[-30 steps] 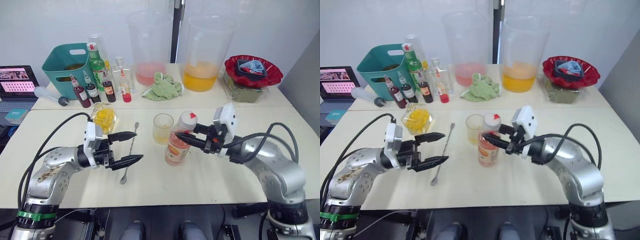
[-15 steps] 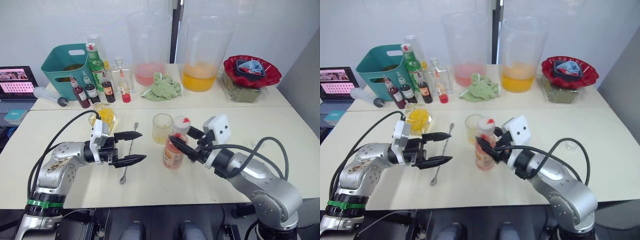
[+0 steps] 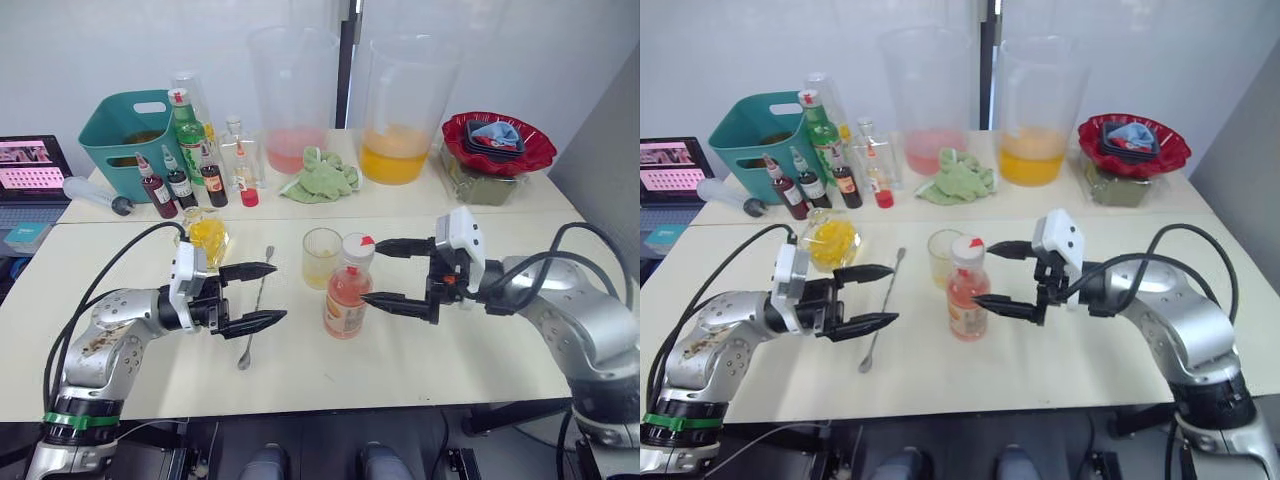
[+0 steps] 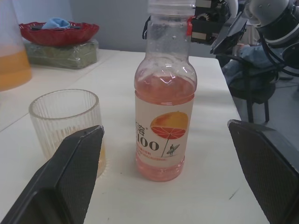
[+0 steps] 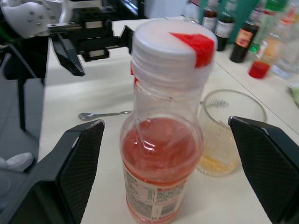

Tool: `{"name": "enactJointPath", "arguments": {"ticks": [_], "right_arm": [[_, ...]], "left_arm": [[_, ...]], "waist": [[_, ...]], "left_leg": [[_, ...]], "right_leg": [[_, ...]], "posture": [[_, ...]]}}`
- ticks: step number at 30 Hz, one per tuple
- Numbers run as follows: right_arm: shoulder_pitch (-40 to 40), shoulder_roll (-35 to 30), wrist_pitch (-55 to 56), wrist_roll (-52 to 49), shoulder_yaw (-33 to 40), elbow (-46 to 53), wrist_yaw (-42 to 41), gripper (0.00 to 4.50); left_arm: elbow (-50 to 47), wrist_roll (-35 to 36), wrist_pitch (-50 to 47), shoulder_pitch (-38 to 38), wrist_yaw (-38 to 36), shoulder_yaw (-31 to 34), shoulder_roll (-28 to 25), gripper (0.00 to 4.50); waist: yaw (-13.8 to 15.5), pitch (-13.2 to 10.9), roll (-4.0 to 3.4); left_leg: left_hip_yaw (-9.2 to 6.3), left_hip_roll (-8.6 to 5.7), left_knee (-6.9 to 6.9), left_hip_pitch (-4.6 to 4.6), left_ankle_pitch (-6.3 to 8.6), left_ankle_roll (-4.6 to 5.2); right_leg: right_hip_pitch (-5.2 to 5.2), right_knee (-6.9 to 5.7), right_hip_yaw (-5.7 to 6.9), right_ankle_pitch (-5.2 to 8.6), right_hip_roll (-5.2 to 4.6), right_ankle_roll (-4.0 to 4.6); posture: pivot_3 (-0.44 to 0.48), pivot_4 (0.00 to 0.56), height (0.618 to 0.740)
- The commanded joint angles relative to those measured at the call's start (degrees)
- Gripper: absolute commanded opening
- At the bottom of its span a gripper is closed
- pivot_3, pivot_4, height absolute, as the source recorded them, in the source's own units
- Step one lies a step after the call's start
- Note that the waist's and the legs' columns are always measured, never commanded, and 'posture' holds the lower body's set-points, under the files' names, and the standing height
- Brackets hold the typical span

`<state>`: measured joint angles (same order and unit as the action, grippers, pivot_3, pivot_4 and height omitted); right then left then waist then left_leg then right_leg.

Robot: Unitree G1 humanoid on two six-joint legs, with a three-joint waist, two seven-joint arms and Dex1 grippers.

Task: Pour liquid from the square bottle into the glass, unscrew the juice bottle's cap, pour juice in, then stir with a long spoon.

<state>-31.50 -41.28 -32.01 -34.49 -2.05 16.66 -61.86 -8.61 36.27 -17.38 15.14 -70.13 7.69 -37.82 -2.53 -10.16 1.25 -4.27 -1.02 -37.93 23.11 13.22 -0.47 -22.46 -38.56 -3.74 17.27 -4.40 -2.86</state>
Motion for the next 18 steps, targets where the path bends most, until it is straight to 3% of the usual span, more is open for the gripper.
{"name": "enactJointPath", "arguments": {"ticks": [1, 5, 11, 14, 18], "right_arm": [[-3.83, 1.41, 5.98, 0.84, -0.72, -6.54, -6.74, 4.48], [-10.57, 5.89, 9.62, 1.82, -3.76, -19.52, -15.38, 4.48], [-11.20, 7.73, 9.29, 1.56, -5.19, -20.55, -19.70, 4.48], [-11.61, 8.36, 9.49, 2.00, -5.50, -21.50, -20.73, 3.70], [-11.07, 7.99, 8.16, 0.72, -3.98, -20.54, -20.62, 2.29]], "left_arm": [[-3.46, 1.64, -0.19, -1.22, 0.96, 2.52, -1.01, 4.50], [-6.77, 1.64, -0.80, -2.63, 2.93, 2.67, -1.02, 4.50], [-7.69, 1.49, -0.38, -3.70, 4.01, 2.94, -1.33, 4.50], [-8.12, 1.59, -0.35, -3.99, 4.46, 2.92, -1.42, 4.50], [-8.00, 1.40, -0.17, -3.83, 4.68, 2.48, -1.21, 4.50]], "waist": [[0.08, 0.00, 0.00], [0.05, 0.00, 0.00], [0.52, 0.00, -0.01], [0.51, 0.00, -0.01], [0.50, 0.00, -0.01]], "left_leg": [[-0.03, 0.01, 0.00, 0.01, 0.00, 0.00], [-0.04, 0.00, 0.00, 0.01, 0.00, 0.00], [-0.12, -0.01, 0.00, 0.11, 0.02, 0.01], [-0.11, -0.01, 0.00, 0.11, 0.02, 0.01], [-0.11, -0.01, 0.00, 0.09, 0.02, 0.01]], "right_leg": [[-0.01, -0.02, 0.00, 0.00, -0.02, 0.00], [0.00, -0.01, 0.00, 0.00, -0.04, 0.00], [-0.11, -0.08, 0.07, -0.01, -0.10, 0.01], [-0.13, -0.09, 0.07, -0.01, -0.10, 0.01], [-0.12, -0.11, 0.06, -0.01, -0.09, 0.01]], "posture": [[0.000, 0.150, 0.740], [0.000, 0.150, 0.740], [0.000, 0.150, 0.740], [0.000, 0.150, 0.740], [0.000, 0.150, 0.740]]}}
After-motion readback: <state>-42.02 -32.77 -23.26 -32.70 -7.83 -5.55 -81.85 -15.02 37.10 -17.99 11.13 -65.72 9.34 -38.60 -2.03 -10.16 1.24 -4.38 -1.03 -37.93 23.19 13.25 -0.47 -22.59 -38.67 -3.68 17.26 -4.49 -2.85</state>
